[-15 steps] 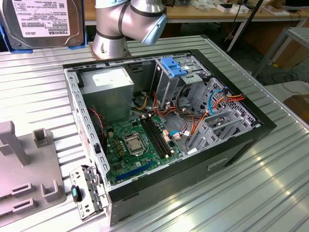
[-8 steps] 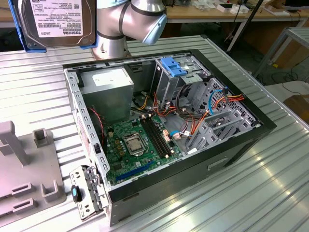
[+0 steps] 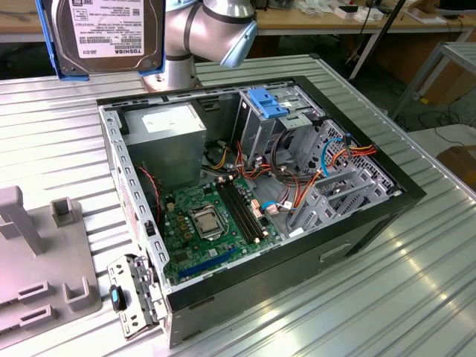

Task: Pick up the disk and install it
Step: 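Pick up the disk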

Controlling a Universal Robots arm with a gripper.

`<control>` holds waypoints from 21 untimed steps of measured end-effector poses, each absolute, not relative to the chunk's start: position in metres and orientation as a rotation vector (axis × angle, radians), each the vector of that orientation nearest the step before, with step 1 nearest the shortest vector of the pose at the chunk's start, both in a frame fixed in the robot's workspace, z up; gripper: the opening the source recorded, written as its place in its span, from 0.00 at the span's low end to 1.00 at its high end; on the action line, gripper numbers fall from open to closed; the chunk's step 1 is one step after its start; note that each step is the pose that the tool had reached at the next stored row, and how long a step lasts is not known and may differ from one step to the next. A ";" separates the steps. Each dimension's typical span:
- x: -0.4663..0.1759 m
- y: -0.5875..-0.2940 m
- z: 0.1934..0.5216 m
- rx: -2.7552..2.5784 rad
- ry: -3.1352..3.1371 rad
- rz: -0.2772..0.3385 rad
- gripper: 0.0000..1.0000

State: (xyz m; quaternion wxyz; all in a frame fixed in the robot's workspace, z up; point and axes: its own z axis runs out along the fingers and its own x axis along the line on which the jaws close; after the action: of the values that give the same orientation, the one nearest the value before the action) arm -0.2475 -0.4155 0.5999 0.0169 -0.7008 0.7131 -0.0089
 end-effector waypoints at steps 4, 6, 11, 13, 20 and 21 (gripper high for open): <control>-0.240 -0.416 0.599 -2.178 2.216 -0.028 0.37; -0.237 -0.416 0.599 -2.178 2.216 -0.028 0.37; -0.227 -0.416 0.597 -2.178 2.216 -0.028 0.37; -0.225 -0.418 0.596 -2.178 2.216 -0.028 0.37; -0.216 -0.421 0.593 -2.178 2.216 -0.028 0.37; -0.214 -0.422 0.593 -2.178 2.216 -0.028 0.37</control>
State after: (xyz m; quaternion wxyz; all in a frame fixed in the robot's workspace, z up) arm -0.2138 -0.4216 0.5930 0.0170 -0.7008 0.7131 -0.0089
